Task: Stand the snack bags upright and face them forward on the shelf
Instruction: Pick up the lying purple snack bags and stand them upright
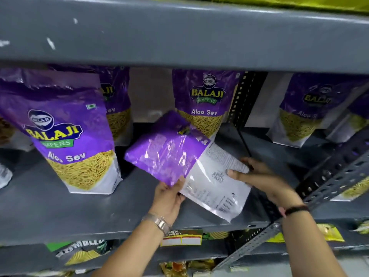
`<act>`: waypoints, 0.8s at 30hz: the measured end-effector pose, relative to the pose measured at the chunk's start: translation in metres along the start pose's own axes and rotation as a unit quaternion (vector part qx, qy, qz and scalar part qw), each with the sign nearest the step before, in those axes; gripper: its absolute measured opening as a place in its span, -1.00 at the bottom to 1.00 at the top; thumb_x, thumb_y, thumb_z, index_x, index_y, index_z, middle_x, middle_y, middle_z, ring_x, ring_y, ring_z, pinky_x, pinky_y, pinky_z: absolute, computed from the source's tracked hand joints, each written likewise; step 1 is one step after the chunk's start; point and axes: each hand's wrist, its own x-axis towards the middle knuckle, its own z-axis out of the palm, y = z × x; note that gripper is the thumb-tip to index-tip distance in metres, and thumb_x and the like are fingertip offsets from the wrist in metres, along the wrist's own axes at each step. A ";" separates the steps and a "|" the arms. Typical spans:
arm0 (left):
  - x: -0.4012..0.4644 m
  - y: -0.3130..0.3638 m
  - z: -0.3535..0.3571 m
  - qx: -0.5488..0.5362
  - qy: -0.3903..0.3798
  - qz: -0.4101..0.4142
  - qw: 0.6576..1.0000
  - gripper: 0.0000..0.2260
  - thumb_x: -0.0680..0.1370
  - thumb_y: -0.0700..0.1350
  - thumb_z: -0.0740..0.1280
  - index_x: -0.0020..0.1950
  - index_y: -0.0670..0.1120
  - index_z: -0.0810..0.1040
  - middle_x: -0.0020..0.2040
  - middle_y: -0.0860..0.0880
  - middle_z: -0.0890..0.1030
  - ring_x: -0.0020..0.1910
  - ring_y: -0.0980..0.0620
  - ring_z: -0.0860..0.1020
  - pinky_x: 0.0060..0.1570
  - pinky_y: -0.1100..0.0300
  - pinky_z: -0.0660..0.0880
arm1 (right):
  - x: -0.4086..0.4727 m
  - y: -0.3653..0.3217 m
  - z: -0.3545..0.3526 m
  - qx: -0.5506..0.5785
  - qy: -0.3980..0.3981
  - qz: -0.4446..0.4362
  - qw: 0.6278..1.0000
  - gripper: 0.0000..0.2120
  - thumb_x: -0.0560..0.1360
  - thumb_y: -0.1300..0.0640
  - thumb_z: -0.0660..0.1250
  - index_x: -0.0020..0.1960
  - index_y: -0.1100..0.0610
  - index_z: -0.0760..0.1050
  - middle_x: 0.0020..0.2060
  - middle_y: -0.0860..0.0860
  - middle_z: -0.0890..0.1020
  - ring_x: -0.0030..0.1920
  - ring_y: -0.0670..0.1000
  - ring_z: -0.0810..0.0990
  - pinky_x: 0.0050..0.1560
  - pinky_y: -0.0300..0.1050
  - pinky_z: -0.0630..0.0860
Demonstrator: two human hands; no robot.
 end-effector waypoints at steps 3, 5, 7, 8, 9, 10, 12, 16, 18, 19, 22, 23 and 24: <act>0.008 0.032 0.004 0.069 -0.058 0.087 0.992 -0.80 0.48 -0.35 0.17 -0.13 -0.11 0.52 -0.31 0.10 0.70 -0.25 0.18 0.63 -0.23 0.28 0.60 | -0.005 0.013 0.018 0.048 0.021 -0.055 0.997 -0.36 0.12 -0.05 0.54 0.13 0.08 0.44 0.04 0.07 0.63 -0.01 -0.01 0.60 -0.08 -0.21 0.54; 0.017 0.050 0.010 0.133 -0.097 0.139 0.977 -0.82 0.48 -0.34 0.20 -0.09 -0.11 0.52 -0.27 0.13 0.70 -0.19 0.20 0.62 -0.11 0.32 0.56 | -0.004 0.022 0.033 0.042 0.043 -0.088 0.994 -0.46 0.16 0.02 0.55 0.08 0.03 0.43 0.01 0.00 0.60 -0.05 -0.19 0.58 -0.16 -0.44 0.49; 0.024 0.060 0.017 0.206 -0.129 0.153 0.958 -0.81 0.48 -0.35 0.20 -0.11 -0.10 0.52 -0.30 0.16 0.69 -0.21 0.22 0.61 -0.13 0.35 0.54 | -0.001 0.032 0.049 0.037 0.061 -0.107 0.992 -0.51 0.19 0.10 0.55 0.02 -0.03 0.39 0.03 0.04 0.58 -0.06 -0.23 0.55 -0.15 -0.52 0.45; 0.027 0.061 0.018 0.234 -0.140 0.149 0.950 -0.82 0.48 -0.35 0.20 -0.14 -0.10 0.52 -0.32 0.16 0.69 -0.24 0.23 0.61 -0.15 0.35 0.54 | 0.002 0.039 0.057 0.034 0.069 -0.112 0.991 -0.45 0.14 0.02 0.54 0.05 -0.03 0.37 0.09 0.08 0.56 -0.01 -0.19 0.54 -0.11 -0.54 0.44; 0.029 0.060 0.018 0.251 -0.143 0.143 0.946 -0.84 0.47 -0.32 0.23 -0.16 -0.09 0.53 -0.33 0.16 0.69 -0.25 0.23 0.62 -0.15 0.33 0.54 | 0.004 0.046 0.062 0.028 0.078 -0.113 0.990 -0.37 0.10 -0.06 0.51 0.10 -0.01 0.35 0.14 0.10 0.54 0.04 -0.14 0.53 -0.08 -0.56 0.42; 0.030 0.058 0.016 0.261 -0.140 0.142 0.944 -0.88 0.46 -0.27 0.27 -0.17 -0.07 0.53 -0.32 0.17 0.69 -0.23 0.23 0.62 -0.14 0.31 0.53 | 0.005 0.050 0.066 0.023 0.086 -0.117 0.989 -0.30 0.08 -0.09 0.50 0.15 0.01 0.34 0.18 0.10 0.52 0.08 -0.11 0.52 -0.07 -0.58 0.41; 0.029 0.050 0.006 0.286 -0.134 0.144 0.938 -0.89 0.38 -0.14 0.33 -0.12 0.02 0.53 -0.22 0.18 0.70 -0.14 0.21 0.61 -0.12 0.33 0.53 | 0.009 0.054 0.063 0.022 0.081 -0.122 0.989 -0.23 0.11 -0.04 0.51 0.25 0.05 0.28 0.22 0.08 0.49 0.13 -0.09 0.50 -0.05 -0.58 0.40; 0.015 0.025 -0.010 0.349 -0.153 0.082 0.921 -0.46 0.23 -0.12 0.51 0.11 0.09 0.34 0.04 0.21 0.55 0.06 0.21 0.54 -0.12 0.40 0.53 | 0.019 0.049 0.049 0.032 0.007 -0.147 0.989 -0.08 0.11 0.06 0.55 0.35 0.00 0.14 0.26 -0.07 0.45 0.22 -0.19 0.44 0.03 -0.53 0.42; 0.014 0.016 -0.008 0.396 -0.126 0.087 0.906 -0.36 0.26 -0.22 0.50 0.18 0.06 0.22 0.05 0.23 0.46 0.07 0.26 0.45 -0.15 0.53 0.47 | 0.020 0.045 0.048 0.040 -0.017 -0.153 0.987 -0.09 0.13 0.12 0.54 0.35 -0.02 0.14 0.27 -0.08 0.44 0.22 -0.23 0.43 0.06 -0.49 0.43; 0.019 0.015 -0.008 0.417 -0.114 0.096 0.897 -0.35 0.26 -0.22 0.50 0.18 0.06 0.20 0.04 0.23 0.44 0.07 0.24 0.44 -0.17 0.56 0.45 | 0.019 0.043 0.050 0.049 -0.017 -0.154 0.987 -0.12 0.14 0.12 0.54 0.34 -0.02 0.16 0.26 -0.07 0.45 0.20 -0.26 0.44 0.05 -0.48 0.44; 0.032 0.019 -0.014 0.450 -0.109 0.097 0.881 -0.28 0.19 -0.07 0.53 0.21 0.08 0.22 0.11 0.18 0.46 0.19 0.09 0.44 0.05 0.39 0.46 | -0.002 0.048 0.061 0.087 0.045 -0.166 0.981 -0.25 0.11 -0.01 0.52 0.22 -0.02 0.26 0.14 -0.10 0.50 0.06 -0.40 0.48 -0.01 -0.52 0.42; 0.034 0.020 -0.016 0.451 -0.102 0.105 0.881 -0.25 0.17 -0.01 0.51 0.26 0.08 0.21 0.19 0.12 0.45 0.25 0.06 0.41 0.18 0.25 0.42 | -0.013 0.053 0.066 0.104 0.074 -0.174 0.976 -0.30 0.11 -0.10 0.49 0.17 -0.03 0.30 0.11 -0.13 0.50 0.04 -0.41 0.48 0.00 -0.53 0.41; 0.032 0.020 -0.018 0.448 -0.089 0.118 0.882 -0.25 0.18 0.02 0.47 0.30 0.06 0.20 0.27 0.08 0.40 0.30 0.06 0.37 0.28 0.16 0.34 | -0.024 0.058 0.070 0.121 0.102 -0.181 0.971 -0.36 0.13 -0.22 0.47 0.12 -0.07 0.34 0.10 -0.13 0.51 0.04 -0.39 0.49 0.02 -0.52 0.40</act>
